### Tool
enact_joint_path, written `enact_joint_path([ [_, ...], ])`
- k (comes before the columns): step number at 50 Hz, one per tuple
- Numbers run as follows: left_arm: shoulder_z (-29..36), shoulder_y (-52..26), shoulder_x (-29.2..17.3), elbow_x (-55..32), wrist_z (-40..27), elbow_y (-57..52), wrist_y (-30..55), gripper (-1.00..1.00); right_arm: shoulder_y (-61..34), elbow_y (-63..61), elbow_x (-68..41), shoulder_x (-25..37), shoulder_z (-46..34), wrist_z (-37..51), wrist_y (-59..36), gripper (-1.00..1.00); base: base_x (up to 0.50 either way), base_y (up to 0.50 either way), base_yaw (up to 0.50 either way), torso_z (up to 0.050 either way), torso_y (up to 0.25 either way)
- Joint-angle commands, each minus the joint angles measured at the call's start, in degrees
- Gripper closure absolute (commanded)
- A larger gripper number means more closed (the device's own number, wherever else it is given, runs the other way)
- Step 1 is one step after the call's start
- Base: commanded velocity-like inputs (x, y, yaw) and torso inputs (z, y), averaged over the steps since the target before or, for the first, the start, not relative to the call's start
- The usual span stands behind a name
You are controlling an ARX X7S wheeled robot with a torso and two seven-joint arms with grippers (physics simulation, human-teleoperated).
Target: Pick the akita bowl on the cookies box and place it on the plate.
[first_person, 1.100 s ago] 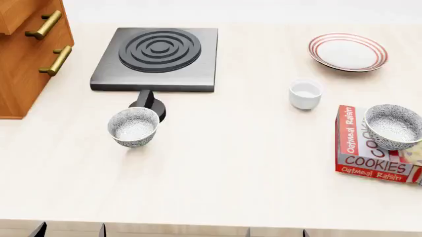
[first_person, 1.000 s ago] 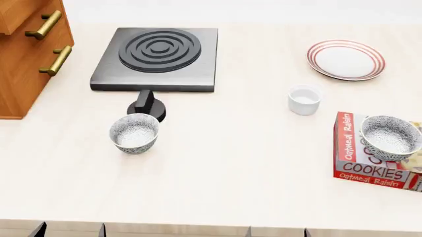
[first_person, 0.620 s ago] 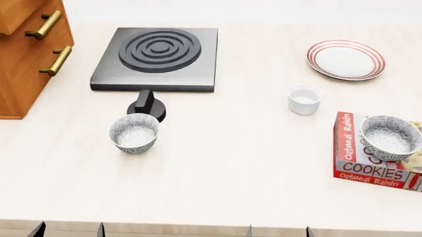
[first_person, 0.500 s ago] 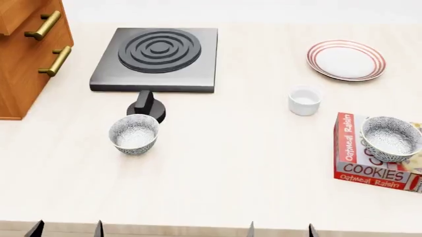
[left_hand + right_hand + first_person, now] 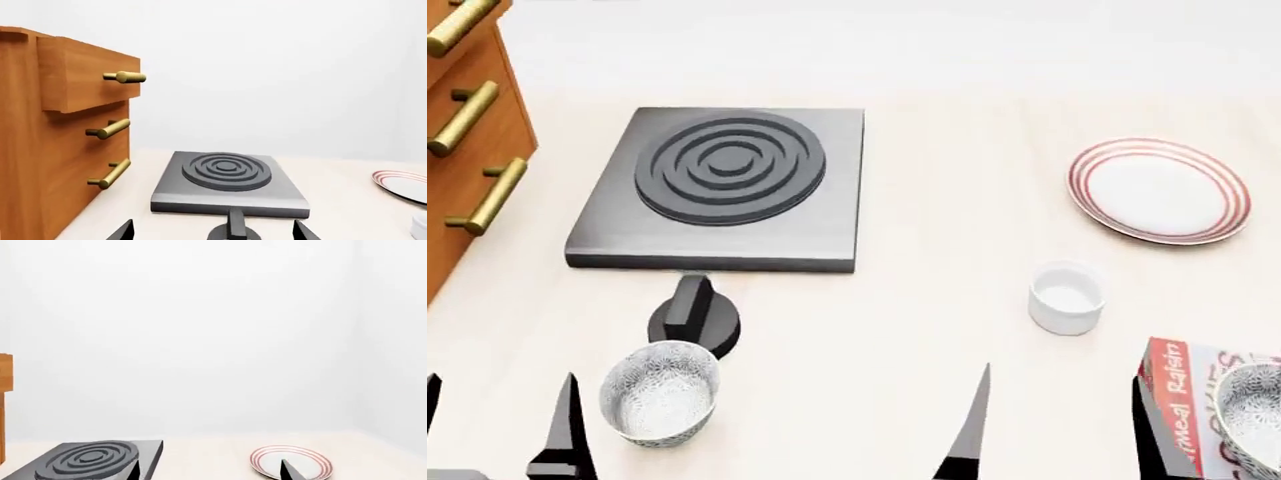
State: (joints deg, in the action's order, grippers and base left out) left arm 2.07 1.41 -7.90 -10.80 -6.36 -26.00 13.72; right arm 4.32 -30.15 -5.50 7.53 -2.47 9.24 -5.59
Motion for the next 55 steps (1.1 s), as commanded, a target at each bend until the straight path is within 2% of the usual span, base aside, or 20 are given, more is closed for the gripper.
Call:
enact_joint_path([
  [1,-0.6,0.8,-1.1,-2.0,-0.8,-4.9,2.1,-1.00,1.7,-6.7,-0.8,1.7,0.9,1.2,-0.8,-1.00,0.50,0.00,0.00,0.000,0.000],
  [16,-2.1,1.3,-2.1,-4.4,-1.8,-8.2,2.6,-1.00,3.3,-10.5,-2.0,3.2,1.7,1.7,-0.1,-1.00,0.50,0.00,0.00,0.000,0.000],
  [45,-1.2,2.0,-3.2,-5.5,-2.2,-7.4,1.0,-1.00,4.5,-10.4,-2.1,4.4,1.3,2.6,3.4,-1.00,0.50,0.00,0.00,0.000,0.001],
  [55,-1.0,2.2,-3.5,-5.8,-2.4,-7.1,0.7,-1.00,4.3,-10.5,-2.0,4.8,0.9,3.2,2.9,-1.00,-0.07,-0.28,0.00,0.000,0.000],
])
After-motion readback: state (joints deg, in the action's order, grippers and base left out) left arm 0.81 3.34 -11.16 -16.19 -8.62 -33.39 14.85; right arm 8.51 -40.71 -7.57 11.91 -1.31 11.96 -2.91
